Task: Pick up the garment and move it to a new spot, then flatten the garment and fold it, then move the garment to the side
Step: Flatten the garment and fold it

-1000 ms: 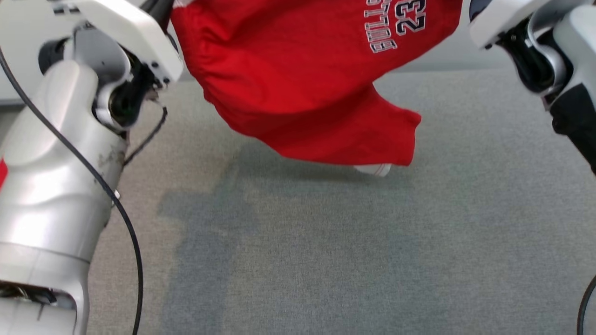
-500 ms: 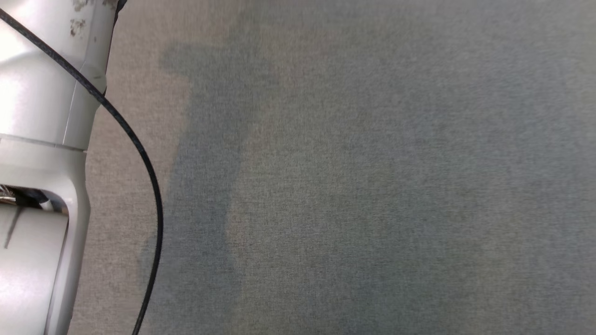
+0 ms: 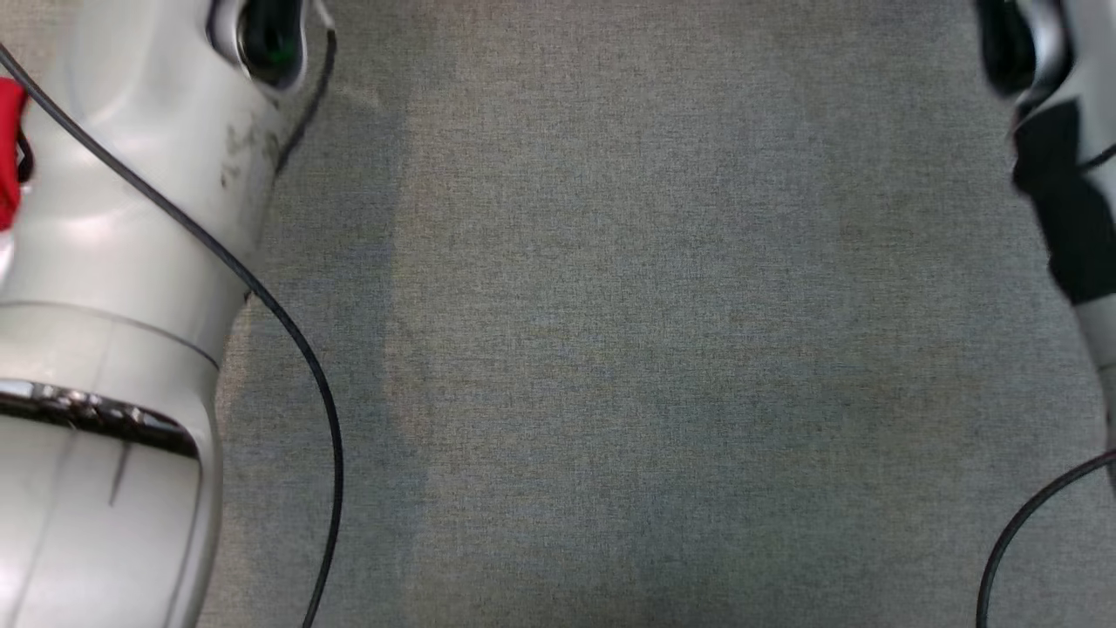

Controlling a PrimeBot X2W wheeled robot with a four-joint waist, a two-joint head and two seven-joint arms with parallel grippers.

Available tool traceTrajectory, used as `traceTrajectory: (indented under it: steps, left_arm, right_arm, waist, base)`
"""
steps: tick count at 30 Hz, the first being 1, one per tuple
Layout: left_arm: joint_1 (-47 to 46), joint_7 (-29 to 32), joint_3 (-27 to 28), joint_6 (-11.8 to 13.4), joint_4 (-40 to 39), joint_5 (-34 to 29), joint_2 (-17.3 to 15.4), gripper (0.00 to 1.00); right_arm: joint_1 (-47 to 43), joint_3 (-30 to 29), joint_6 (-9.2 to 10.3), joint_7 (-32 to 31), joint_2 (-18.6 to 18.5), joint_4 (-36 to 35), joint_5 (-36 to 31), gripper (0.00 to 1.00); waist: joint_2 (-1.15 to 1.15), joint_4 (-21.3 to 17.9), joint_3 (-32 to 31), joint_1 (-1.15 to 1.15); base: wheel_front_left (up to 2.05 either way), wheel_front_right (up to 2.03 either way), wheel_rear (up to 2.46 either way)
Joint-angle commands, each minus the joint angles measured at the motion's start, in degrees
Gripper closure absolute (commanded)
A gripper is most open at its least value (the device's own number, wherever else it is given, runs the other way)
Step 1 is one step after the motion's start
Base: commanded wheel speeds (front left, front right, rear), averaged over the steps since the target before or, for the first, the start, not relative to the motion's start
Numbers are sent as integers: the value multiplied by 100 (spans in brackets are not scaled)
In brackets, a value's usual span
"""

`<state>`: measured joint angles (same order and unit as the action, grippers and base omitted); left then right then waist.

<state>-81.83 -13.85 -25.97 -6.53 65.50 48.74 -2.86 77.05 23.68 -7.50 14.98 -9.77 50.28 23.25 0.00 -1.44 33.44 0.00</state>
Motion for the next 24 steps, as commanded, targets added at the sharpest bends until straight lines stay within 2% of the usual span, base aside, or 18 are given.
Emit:
traceTrajectory:
  steps: [1,5,12,19,24]
  left_arm:
    - [173,16,-74,-48,50,63,-15,100]
    - [706,127,-289,-82,115,320,-15,100]
    - [1482,429,-773,-99,-97,708,-17,100]
    - [1866,652,-995,-96,-38,959,-15,100]
    - [2175,1074,-1324,-96,-173,1012,-18,100]
  right_arm:
    - [-185,62,1,25,-10,3,81,100]
    - [-741,362,1,25,-20,53,484,100]
    - [-1433,1055,0,25,-264,-19,1376,100]
    - [-1824,1890,0,25,-504,-131,2154,100]
    - [-1993,2528,0,24,-678,-208,2775,100]
  waist:
    - [0,0,-36,0]
    - [0,27,-206,0]
    - [0,125,-536,0]
    - [0,158,-798,0]
    - [0,160,-1007,0]
  base:
    - [0,0,0]
    - [0,0,0]
    - [0,0,0]
    - [0,0,0]
    - [0,0,0]
